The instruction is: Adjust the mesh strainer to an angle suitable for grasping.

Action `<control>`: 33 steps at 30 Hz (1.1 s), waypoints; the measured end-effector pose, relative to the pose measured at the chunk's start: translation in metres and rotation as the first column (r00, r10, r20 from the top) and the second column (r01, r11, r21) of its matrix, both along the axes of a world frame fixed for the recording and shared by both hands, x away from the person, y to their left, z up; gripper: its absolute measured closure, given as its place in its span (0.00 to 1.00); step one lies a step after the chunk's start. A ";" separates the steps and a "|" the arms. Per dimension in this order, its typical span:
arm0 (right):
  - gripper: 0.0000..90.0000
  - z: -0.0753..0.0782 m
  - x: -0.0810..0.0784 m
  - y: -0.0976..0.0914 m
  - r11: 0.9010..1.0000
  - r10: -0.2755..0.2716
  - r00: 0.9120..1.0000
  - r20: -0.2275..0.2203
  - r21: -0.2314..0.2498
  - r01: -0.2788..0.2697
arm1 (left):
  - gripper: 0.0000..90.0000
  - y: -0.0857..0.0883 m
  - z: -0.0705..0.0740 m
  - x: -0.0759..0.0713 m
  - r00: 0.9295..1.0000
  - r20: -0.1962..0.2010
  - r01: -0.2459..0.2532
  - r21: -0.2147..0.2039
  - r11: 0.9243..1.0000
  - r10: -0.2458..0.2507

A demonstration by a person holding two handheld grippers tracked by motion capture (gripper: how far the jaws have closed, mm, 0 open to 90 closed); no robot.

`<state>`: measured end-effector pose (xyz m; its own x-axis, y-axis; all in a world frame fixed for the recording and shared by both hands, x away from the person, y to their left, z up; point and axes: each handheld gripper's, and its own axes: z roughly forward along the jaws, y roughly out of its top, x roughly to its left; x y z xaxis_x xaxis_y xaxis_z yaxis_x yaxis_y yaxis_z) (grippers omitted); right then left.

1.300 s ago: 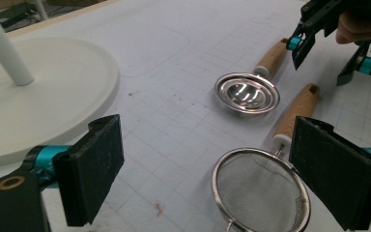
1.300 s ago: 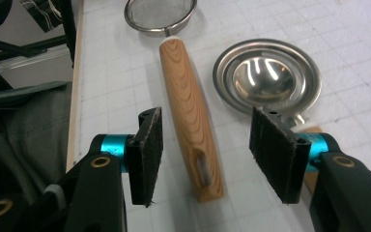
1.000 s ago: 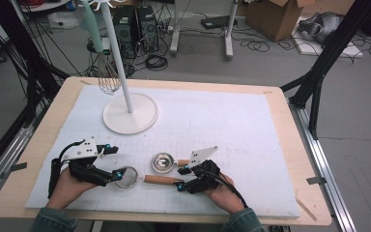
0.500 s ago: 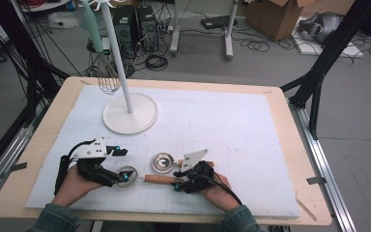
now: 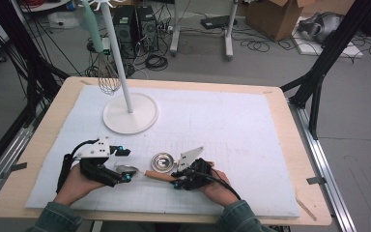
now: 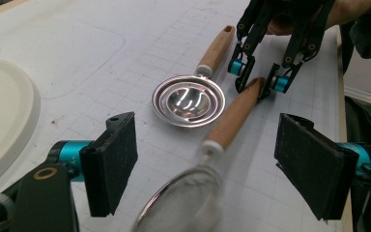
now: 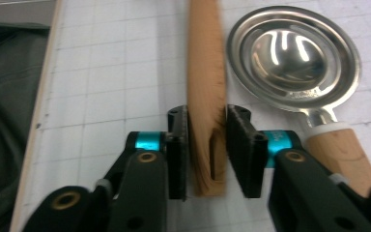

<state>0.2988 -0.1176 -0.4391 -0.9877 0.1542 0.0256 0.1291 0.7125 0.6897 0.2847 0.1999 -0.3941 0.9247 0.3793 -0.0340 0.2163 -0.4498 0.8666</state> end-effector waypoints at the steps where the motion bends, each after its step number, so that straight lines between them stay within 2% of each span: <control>1: 0.79 0.000 0.000 0.000 1.000 0.001 1.000 -0.002 0.000 -0.001 | 0.26 0.000 0.001 0.000 1.000 0.003 0.005 0.004 1.000 -0.005; 17: 0.79 0.001 -0.001 0.000 1.000 0.014 1.000 0.000 0.000 -0.014 | 0.30 -0.010 0.001 0.002 0.999 -0.012 0.040 0.028 0.999 -0.040; 24: 0.79 0.006 0.000 0.000 1.000 0.021 1.000 0.011 0.001 -0.021 | 0.37 -0.015 -0.001 0.003 0.997 -0.028 0.072 0.043 0.996 -0.071; 31: 0.79 0.014 0.000 0.000 1.000 0.025 0.999 0.026 0.005 -0.025 | 0.40 -0.021 -0.002 0.004 0.996 -0.033 0.087 0.069 0.994 -0.085; 33: 0.79 0.016 0.000 0.000 1.000 0.028 0.999 0.029 0.008 -0.028 | 0.41 -0.023 -0.004 0.003 0.995 -0.040 0.089 0.065 0.994 -0.087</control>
<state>0.2989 -0.1176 -0.4234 -0.9920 0.1265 -0.0021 0.0890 0.7097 0.6989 0.2881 0.1765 -0.3977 0.9531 0.2989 -0.0466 0.2050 -0.5250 0.8260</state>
